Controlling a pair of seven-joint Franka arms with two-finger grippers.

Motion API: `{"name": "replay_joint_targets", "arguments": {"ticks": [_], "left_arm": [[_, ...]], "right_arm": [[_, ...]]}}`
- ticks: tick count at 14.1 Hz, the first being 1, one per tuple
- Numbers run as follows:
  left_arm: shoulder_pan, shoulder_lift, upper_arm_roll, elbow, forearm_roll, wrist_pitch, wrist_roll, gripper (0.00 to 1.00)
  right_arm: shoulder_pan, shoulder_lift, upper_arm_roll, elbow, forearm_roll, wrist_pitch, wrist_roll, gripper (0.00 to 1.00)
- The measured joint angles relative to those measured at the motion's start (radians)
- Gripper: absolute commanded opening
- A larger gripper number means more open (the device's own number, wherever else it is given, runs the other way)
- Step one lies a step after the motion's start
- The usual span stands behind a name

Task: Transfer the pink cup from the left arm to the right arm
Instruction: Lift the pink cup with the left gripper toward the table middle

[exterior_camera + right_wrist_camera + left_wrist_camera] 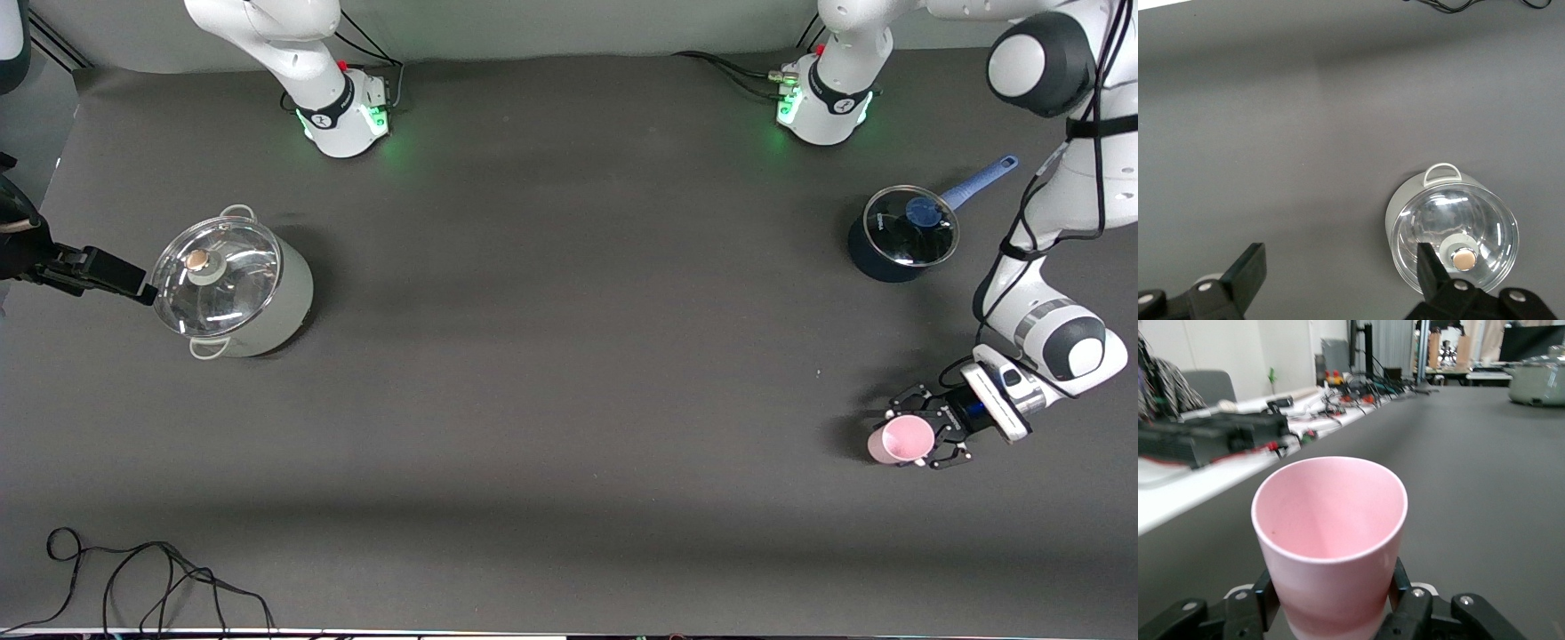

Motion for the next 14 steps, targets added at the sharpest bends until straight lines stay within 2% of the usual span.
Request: {"name": "replay_joint_targets", "arguments": {"ticks": [3, 6, 9, 11, 14], "left_arm": [[-0.015, -0.157, -0.112, -0.138, -0.123, 0.127, 0.000, 0.28], [-0.019, -0.354, -0.262, -0.316, -0.303, 0.280, 0.000, 0.28], [-0.024, -0.553, -0.391, -0.482, -0.469, 0.366, 0.000, 0.28], [-0.024, -0.649, -0.493, -0.536, -0.553, 0.455, -0.027, 0.29], [-0.035, -0.734, -0.722, -0.534, -0.714, 0.671, -0.073, 0.29]], "right_arm": [[0.000, 0.003, 0.000, -0.001, 0.000, -0.003, 0.000, 1.00], [0.000, 0.009, -0.001, -0.002, 0.000, -0.004, 0.000, 1.00], [0.000, 0.011, -0.001, -0.002, 0.011, -0.005, 0.015, 1.00], [0.000, 0.011, -0.004, -0.001, 0.054, -0.016, 0.116, 1.00], [0.005, 0.007, 0.001, 0.008, 0.140, -0.029, 0.328, 1.00]]}}
